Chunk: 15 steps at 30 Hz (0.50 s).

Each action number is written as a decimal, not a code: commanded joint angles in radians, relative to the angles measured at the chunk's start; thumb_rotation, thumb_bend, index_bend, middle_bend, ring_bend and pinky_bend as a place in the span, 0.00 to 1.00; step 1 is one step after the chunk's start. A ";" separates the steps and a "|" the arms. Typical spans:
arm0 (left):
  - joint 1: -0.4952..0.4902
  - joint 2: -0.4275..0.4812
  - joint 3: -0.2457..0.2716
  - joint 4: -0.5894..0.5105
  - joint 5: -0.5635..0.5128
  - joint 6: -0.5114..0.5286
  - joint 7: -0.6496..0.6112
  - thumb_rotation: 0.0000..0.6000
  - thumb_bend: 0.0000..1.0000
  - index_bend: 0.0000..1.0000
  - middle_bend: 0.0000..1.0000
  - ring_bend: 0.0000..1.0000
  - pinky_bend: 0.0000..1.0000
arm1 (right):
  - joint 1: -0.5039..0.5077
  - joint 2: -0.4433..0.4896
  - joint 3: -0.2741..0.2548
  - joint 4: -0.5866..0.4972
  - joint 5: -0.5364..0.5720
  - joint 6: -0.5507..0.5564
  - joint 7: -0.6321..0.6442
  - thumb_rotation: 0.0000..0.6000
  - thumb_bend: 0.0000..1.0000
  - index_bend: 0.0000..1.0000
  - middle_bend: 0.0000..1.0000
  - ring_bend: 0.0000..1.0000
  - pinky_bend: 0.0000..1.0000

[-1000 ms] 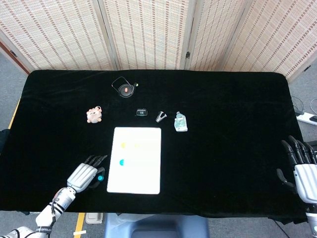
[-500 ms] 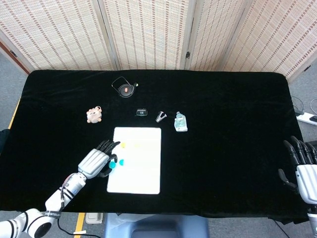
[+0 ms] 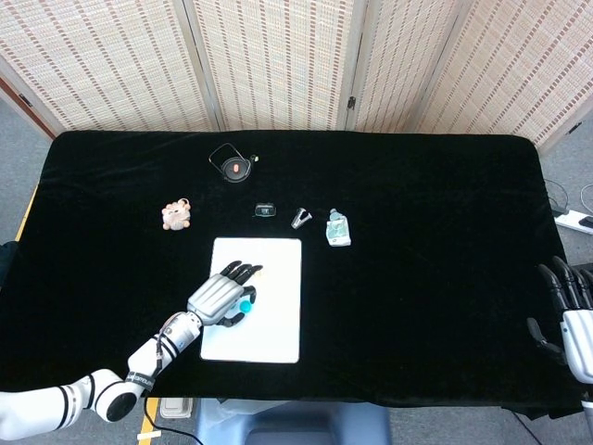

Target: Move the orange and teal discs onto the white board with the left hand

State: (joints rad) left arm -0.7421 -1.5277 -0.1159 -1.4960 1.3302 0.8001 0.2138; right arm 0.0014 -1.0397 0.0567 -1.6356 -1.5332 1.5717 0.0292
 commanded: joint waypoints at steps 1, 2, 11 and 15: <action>-0.016 -0.017 -0.004 0.012 -0.027 -0.016 0.016 1.00 0.44 0.48 0.05 0.00 0.00 | -0.001 -0.001 0.001 0.001 -0.001 0.002 0.002 1.00 0.42 0.00 0.00 0.00 0.00; -0.019 -0.021 -0.005 0.015 -0.035 -0.019 0.019 1.00 0.44 0.48 0.05 0.00 0.00 | -0.001 -0.002 0.001 0.001 -0.001 0.003 0.003 1.00 0.42 0.00 0.00 0.00 0.00; -0.036 -0.052 0.000 0.045 -0.085 -0.027 0.033 1.00 0.44 0.47 0.05 0.00 0.00 | 0.001 -0.006 0.001 0.008 0.001 -0.005 0.008 1.00 0.42 0.00 0.00 0.00 0.00; -0.043 -0.063 0.003 0.053 -0.104 -0.028 0.046 1.00 0.44 0.45 0.05 0.00 0.00 | 0.001 -0.006 0.001 0.009 0.000 -0.005 0.008 1.00 0.42 0.00 0.00 0.00 0.00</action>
State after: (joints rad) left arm -0.7830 -1.5879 -0.1139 -1.4443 1.2305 0.7734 0.2569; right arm 0.0026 -1.0453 0.0575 -1.6270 -1.5332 1.5665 0.0373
